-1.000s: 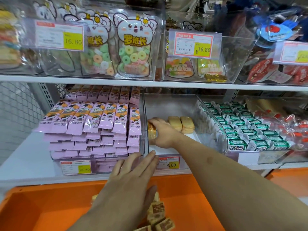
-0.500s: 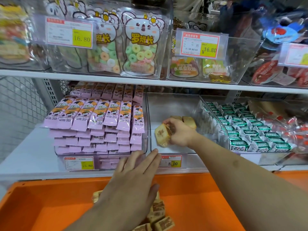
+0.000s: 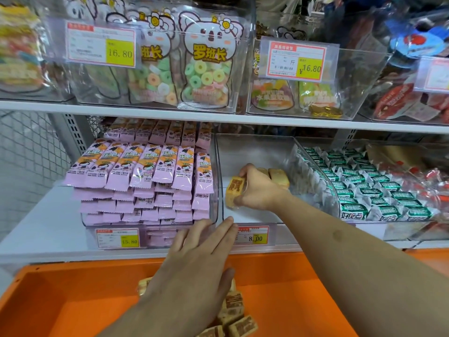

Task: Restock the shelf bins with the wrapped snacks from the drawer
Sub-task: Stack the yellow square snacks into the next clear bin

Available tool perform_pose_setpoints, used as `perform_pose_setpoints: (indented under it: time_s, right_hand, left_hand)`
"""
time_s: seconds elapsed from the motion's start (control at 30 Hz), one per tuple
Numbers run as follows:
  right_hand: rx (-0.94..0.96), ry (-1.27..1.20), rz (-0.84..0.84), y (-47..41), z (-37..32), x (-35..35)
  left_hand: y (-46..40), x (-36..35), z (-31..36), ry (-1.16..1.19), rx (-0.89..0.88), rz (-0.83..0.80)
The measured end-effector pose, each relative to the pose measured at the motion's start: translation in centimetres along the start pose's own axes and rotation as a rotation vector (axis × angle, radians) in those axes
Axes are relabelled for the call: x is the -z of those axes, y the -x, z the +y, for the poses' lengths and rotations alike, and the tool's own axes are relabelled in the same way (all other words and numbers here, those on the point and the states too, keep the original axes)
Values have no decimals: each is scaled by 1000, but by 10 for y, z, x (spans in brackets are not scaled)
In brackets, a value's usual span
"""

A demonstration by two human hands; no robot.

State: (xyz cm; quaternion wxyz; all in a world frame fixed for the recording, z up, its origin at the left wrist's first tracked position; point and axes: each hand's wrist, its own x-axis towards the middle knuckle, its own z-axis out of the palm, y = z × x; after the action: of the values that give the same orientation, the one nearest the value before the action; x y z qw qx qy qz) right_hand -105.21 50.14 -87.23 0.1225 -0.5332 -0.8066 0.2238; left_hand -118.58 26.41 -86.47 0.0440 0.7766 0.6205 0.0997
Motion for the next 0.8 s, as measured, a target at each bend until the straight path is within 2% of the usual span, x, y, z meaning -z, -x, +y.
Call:
perform_pose_setpoints:
  time_s: [0.2,0.37,0.43,0.53,0.8]
  right_hand:
    - [146,213,-58,1,-4,-3]
    - [191,252,-28,4,-1,-2]
    - [229,370,-27,6,1,-3]
    - [261,537,-62,10,3,-5]
    - [107,507,-163,-8,19,-9]
  left_hand:
    - [1,0,-2,-11,-3,-6]
    - [1,-5,-6,17,20,6]
    - [1,-7,-8,-10,26,-40]
    - [2,-14,-10,-50,23,-20]
    - [1,-13,-8,-147,21,2]
